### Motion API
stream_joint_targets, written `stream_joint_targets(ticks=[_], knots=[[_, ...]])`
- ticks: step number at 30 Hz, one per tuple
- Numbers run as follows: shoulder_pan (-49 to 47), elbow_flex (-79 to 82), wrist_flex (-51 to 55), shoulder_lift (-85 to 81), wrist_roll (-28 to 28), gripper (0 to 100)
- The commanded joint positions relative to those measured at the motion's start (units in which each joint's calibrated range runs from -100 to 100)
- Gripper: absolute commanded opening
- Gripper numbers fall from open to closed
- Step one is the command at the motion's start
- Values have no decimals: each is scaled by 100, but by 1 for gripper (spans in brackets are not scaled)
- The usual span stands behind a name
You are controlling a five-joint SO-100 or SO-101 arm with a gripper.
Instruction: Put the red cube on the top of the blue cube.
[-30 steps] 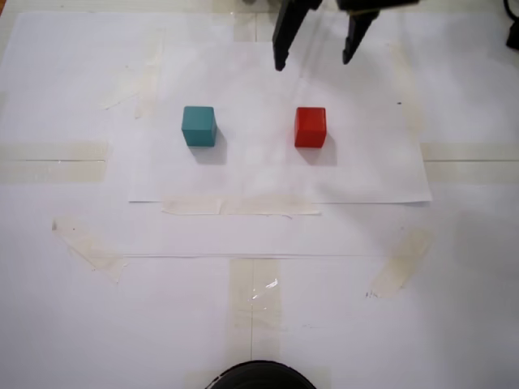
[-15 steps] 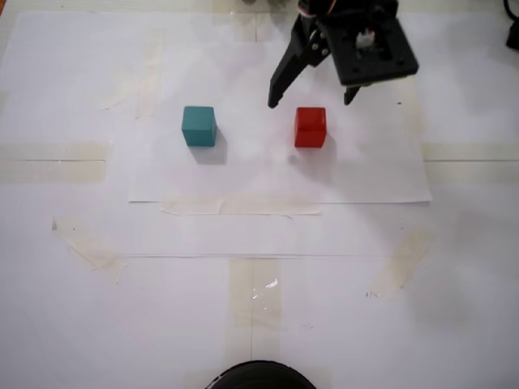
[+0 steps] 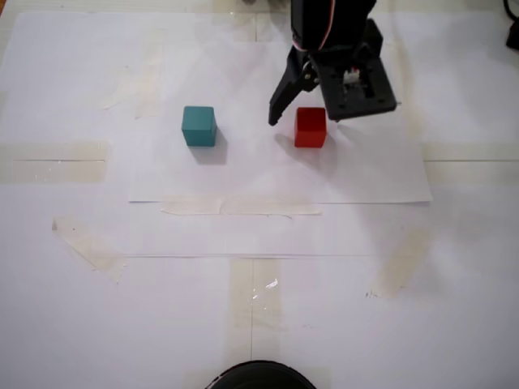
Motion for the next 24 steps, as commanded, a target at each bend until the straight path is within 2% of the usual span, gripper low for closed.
stream_joint_targets(ticks=[1,12,24], knots=[[50,-440,60,63,-10,34],[95,-1847,1316,338,44,33],[73,-1920,1234,595,24,32]])
